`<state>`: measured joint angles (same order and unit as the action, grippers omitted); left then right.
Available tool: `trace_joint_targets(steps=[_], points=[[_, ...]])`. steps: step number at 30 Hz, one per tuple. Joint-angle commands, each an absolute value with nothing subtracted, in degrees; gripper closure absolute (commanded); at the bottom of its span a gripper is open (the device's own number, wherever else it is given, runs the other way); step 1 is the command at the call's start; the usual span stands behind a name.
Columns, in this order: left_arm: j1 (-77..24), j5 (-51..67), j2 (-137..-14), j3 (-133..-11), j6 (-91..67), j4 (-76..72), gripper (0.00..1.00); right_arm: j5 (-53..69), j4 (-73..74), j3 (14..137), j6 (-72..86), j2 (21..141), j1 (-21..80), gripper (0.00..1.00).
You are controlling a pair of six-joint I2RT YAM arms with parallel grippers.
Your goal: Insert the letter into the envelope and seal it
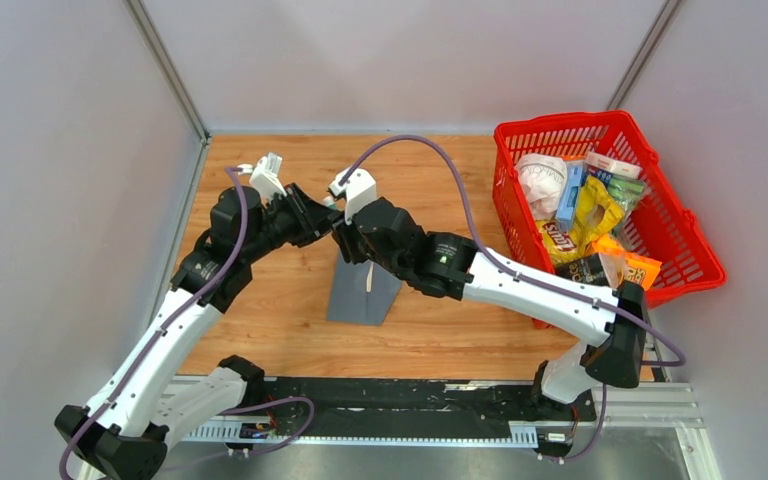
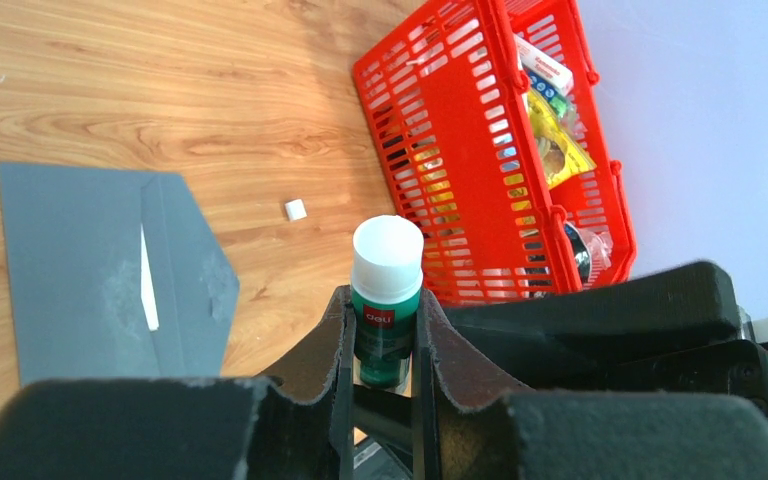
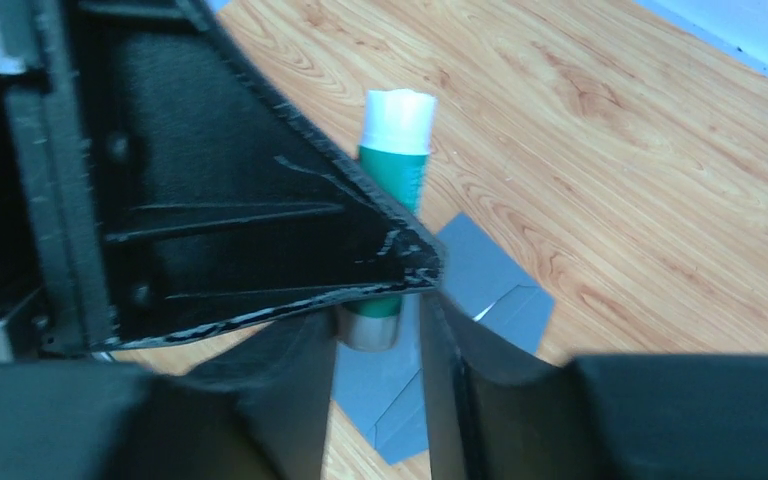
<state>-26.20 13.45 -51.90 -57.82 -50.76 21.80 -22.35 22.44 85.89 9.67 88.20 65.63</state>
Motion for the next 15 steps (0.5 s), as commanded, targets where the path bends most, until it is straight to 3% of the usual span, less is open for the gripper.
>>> trace_joint_targets(steps=[1, 3, 5, 15], points=[[-26.3, 16.7, -51.3, -58.6, -51.8, 18.0, 1.00, -23.9, 20.7, 88.3, 9.1, 87.5, 64.8, 0.69], [-26.3, 17.7, -51.0, -57.4, -52.1, 16.2, 1.00, -22.6, 20.7, 88.0, 9.4, 86.3, 64.1, 0.86], [-26.3, 18.3, -51.3, -57.0, -51.9, 15.5, 1.00, -20.4, 20.8, 87.5, 10.0, 84.6, 63.1, 0.92], [-26.3, 32.7, -54.9, -58.0, -47.8, 4.3, 1.00, 10.2, 12.1, 76.6, 17.7, 70.2, 54.5, 0.93]])
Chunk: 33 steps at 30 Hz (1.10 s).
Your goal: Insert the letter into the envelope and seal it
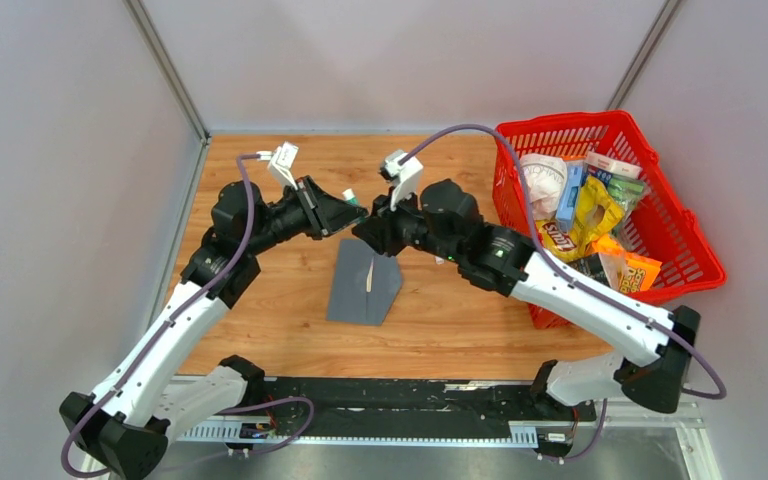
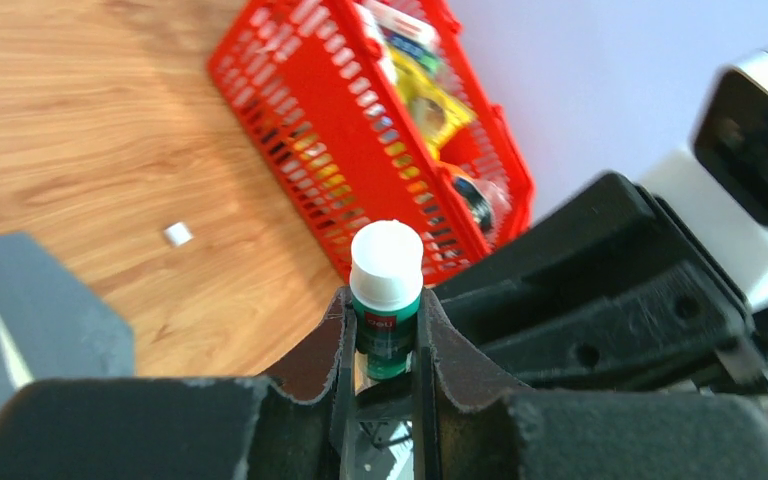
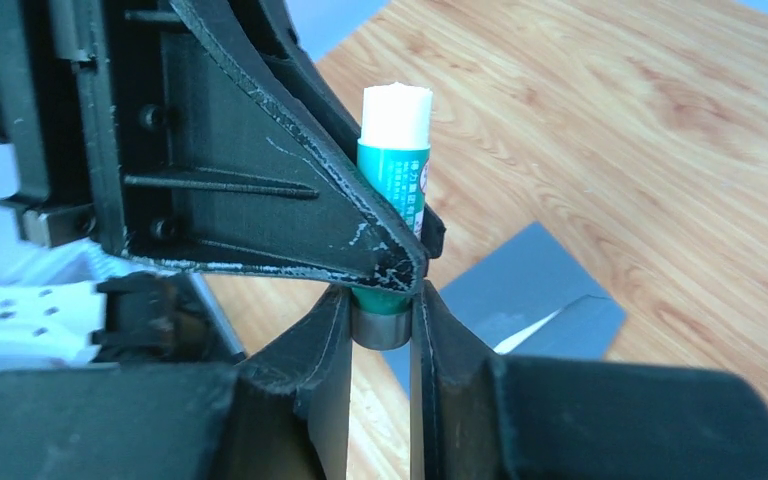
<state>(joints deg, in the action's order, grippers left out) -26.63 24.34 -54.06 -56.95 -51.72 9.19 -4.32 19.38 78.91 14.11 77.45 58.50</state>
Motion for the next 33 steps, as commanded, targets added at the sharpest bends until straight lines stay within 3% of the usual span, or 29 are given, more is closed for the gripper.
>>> trace_joint_targets(steps=[1, 10, 13, 15, 18, 21, 25, 29, 33], points=[[-26.2, 34.2, -55.0, -58.1, -47.6, 3.2, 1.00, 13.2, 11.2, 76.0, 18.3, 68.9, 54.1, 0.92], [-26.3, 42.6, -54.8, -57.5, -49.2, -7.9, 1.00, 29.1, 1.2, 72.3, 26.1, 66.9, 53.1, 0.92], [-26.3, 42.5, -54.7, -57.9, -48.8, -6.9, 1.00, 30.1, 0.5, 72.5, 27.4, 67.9, 53.1, 0.87], [-26.2, 40.9, -54.3, -58.3, -48.1, -4.7, 1.00, 27.8, 1.8, 73.4, 26.6, 68.2, 53.2, 0.76], [-26.2, 33.1, -53.8, -60.2, -46.2, 5.2, 1.00, 19.6, 8.8, 75.9, 23.7, 68.3, 53.3, 0.46], [-26.3, 26.2, -54.1, -63.7, -45.0, 13.8, 1.00, 5.7, 17.4, 79.0, 19.6, 68.9, 55.3, 0.35], [-26.3, 19.6, -54.6, -66.3, -46.8, 20.5, 1.00, -12.1, 23.1, 82.6, 13.7, 72.5, 60.4, 0.36], [-26.2, 18.5, -56.2, -68.8, -48.3, 23.2, 1.00, -21.2, 26.7, 87.8, 10.4, 78.1, 64.1, 0.44], [-26.3, 18.6, -57.1, -69.8, -48.5, 23.2, 1.00, -29.7, 29.2, 93.5, 7.4, 83.7, 66.2, 0.45]])
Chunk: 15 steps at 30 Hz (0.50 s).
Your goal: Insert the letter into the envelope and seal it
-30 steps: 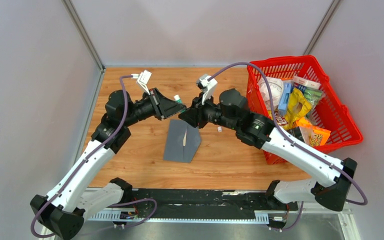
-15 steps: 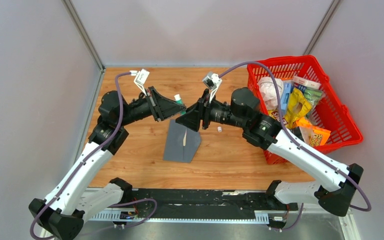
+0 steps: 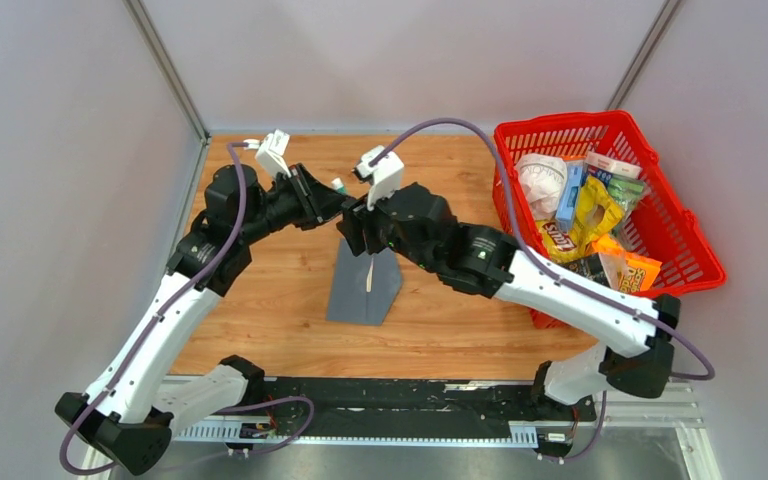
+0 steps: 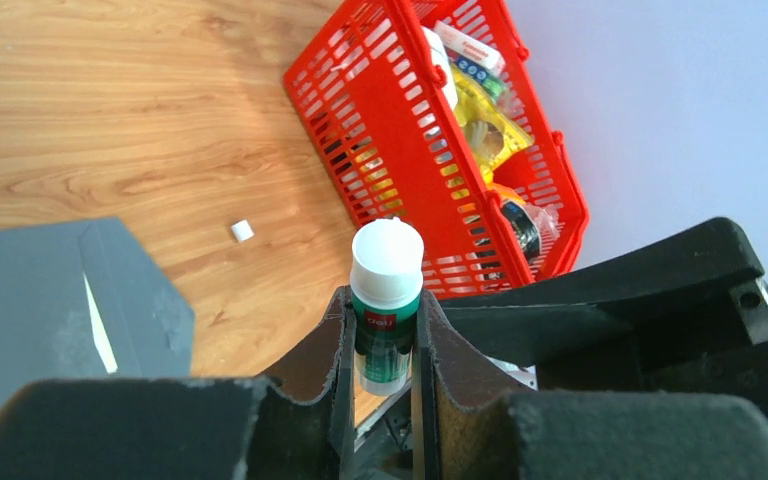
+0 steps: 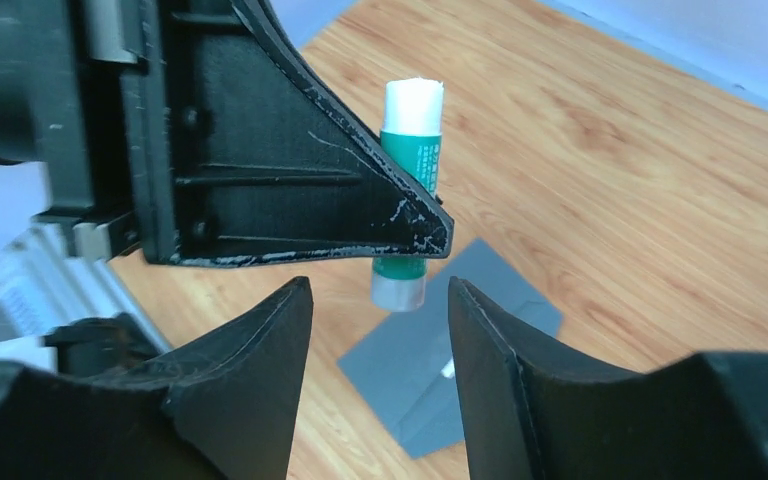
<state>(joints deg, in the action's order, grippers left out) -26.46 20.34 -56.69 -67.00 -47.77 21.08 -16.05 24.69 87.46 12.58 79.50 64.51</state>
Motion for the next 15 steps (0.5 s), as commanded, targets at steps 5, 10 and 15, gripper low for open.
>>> trace_joint_targets(steps=[5, 10, 15], points=[[-26.4, 19.8, -57.4, -70.1, -48.3, 23.6, 1.00, -31.9, 30.4, 97.6, 6.2, 88.1, 66.6, 0.50], [-26.4, 19.7, -56.5, -69.6, -47.2, 23.3, 1.00, -29.2, 30.1, 97.8, 6.2, 88.0, 66.7, 0.71], [-26.4, 25.3, -56.8, -70.4, -42.2, 20.3, 1.00, -18.4, 27.0, 92.3, 10.2, 82.5, 63.7, 0.83]])
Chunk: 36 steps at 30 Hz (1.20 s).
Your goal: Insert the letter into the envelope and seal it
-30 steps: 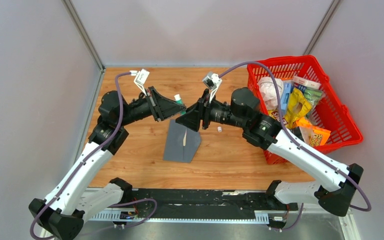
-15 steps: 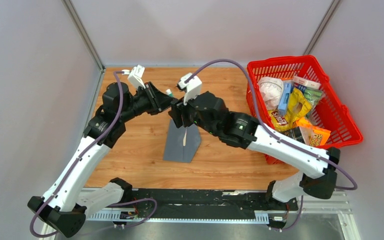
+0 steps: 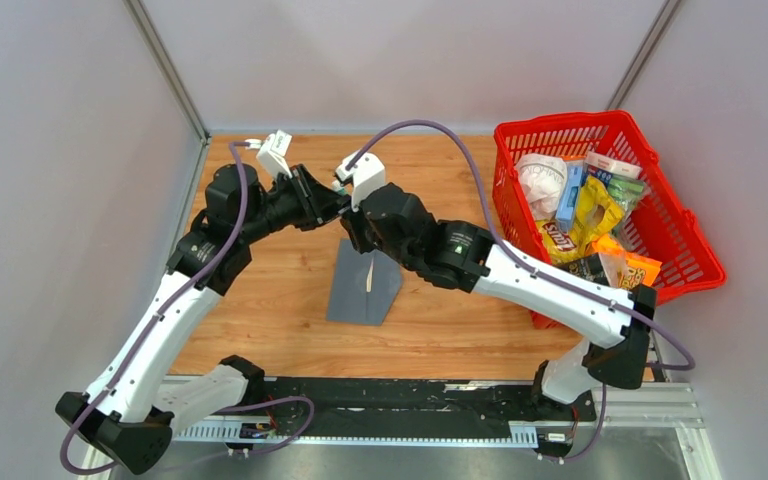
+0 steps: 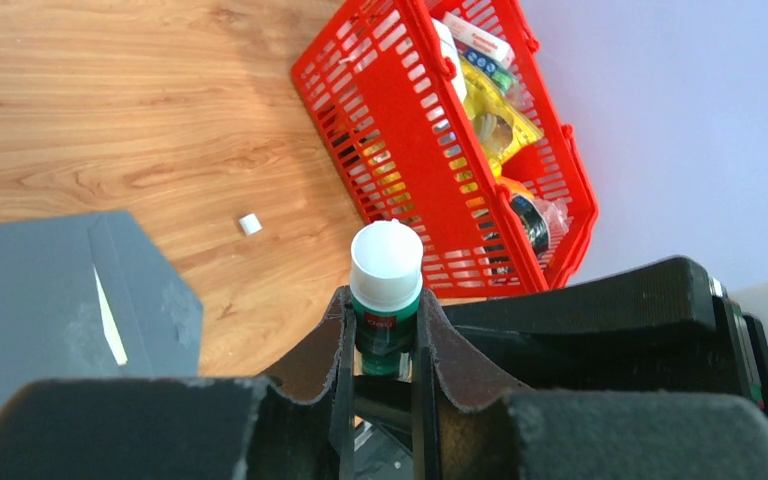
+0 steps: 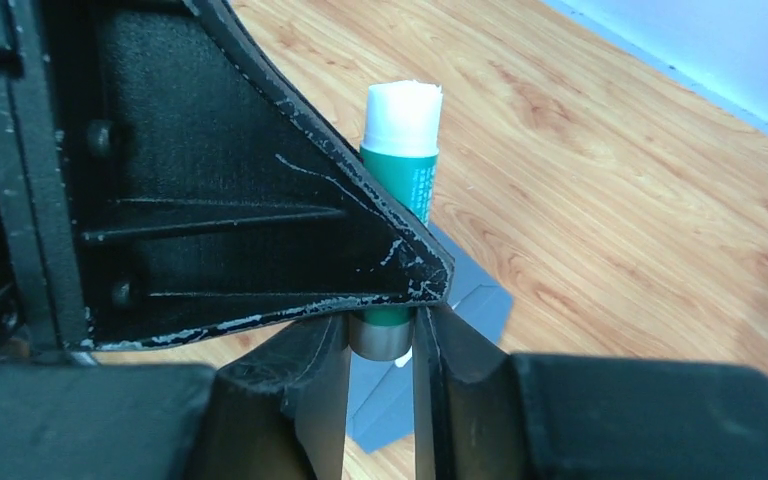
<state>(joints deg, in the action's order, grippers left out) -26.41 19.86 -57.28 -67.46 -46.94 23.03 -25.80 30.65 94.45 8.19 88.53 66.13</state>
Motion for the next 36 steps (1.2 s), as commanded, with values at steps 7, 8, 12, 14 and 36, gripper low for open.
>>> trace_joint_targets(steps=[7, 8, 12, 14, 36], points=[[-26.4, 36.2, -55.5, -70.2, -36.8, 15.9, 1.00, 12.2, 13.5, 79.1, 17.4, 70.2, 54.6, 0.84], [-26.3, 38.5, -55.2, -70.1, -36.9, 14.2, 1.00, 15.9, 11.0, 77.5, 18.9, 68.8, 53.4, 0.84], [-26.4, 45.2, -54.1, -68.6, -38.8, 7.0, 1.00, 28.4, 4.0, 74.3, 23.5, 66.6, 51.0, 0.84], [-26.3, 46.8, -53.6, -68.5, -39.4, 5.2, 1.00, 30.4, 3.1, 74.2, 24.4, 66.7, 50.7, 0.83], [-26.3, 21.4, -59.3, -75.8, -44.5, 26.2, 1.00, -35.6, 31.3, 95.7, 3.9, 83.5, 67.4, 0.35]])
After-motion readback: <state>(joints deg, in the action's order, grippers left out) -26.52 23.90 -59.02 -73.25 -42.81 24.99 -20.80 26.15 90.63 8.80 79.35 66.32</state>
